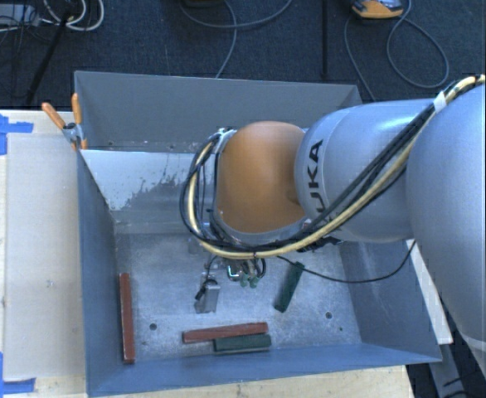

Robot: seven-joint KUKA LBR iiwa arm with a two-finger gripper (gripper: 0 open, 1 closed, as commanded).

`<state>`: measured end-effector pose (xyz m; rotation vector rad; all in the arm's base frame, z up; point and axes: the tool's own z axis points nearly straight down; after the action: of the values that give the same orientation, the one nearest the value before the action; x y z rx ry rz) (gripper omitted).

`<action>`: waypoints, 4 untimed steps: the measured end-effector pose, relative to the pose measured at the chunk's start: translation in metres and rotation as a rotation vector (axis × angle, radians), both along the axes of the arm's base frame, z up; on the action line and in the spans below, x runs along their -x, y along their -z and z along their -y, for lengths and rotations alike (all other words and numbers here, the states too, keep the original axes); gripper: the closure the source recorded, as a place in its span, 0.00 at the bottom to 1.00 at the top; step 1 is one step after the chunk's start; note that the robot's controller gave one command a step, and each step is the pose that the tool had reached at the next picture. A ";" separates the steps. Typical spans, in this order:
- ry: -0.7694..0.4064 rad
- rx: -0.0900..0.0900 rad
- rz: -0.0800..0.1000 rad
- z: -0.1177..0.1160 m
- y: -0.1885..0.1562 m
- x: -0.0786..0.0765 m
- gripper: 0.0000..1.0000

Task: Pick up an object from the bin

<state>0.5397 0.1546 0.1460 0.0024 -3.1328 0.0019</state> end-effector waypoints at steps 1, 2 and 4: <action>-0.030 0.002 0.003 0.124 0.079 0.051 0.00; -0.034 -0.001 0.004 0.120 0.075 0.050 1.00; 0.026 0.000 0.015 0.298 0.073 0.047 1.00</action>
Offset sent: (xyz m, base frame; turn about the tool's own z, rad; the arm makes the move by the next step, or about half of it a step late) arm -0.0493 -0.1198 -0.0760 -0.0377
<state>0.4924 -0.1433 0.0729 -0.0387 -3.1472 0.0021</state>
